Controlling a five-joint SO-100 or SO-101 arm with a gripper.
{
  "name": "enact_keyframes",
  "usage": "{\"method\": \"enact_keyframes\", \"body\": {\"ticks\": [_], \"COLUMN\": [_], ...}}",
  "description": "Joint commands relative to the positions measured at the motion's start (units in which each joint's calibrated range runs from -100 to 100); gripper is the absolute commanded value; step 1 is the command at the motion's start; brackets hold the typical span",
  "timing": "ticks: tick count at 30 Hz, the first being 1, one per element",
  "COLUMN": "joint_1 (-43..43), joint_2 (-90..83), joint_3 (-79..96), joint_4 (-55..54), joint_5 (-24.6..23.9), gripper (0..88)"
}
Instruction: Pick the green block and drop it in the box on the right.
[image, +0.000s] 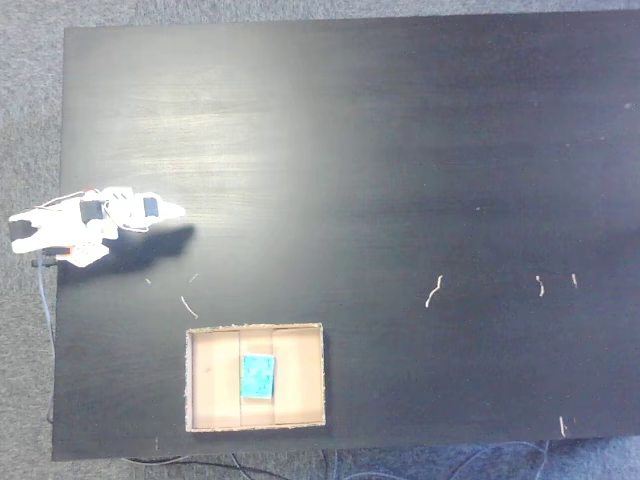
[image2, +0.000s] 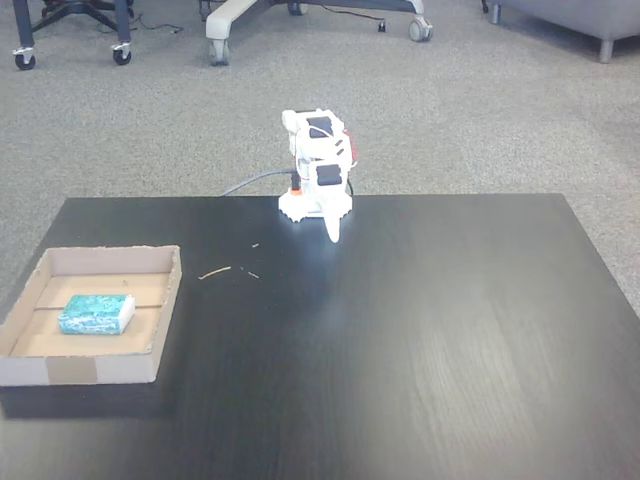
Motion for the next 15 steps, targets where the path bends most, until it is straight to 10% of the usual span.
{"method": "enact_keyframes", "body": {"ticks": [1, 8, 12, 15], "joint_1": [0.72, 5.7, 11.83, 11.3], "joint_2": [-0.31, -0.31, 0.2, -0.22], "joint_3": [1.42, 1.42, 1.42, 1.42], "joint_4": [0.25, 1.98, 26.75, 28.49], "joint_5": [-0.29, -5.71, -35.41, -36.24], "gripper": [0.1, 0.1, 1.4, 3.5]}}
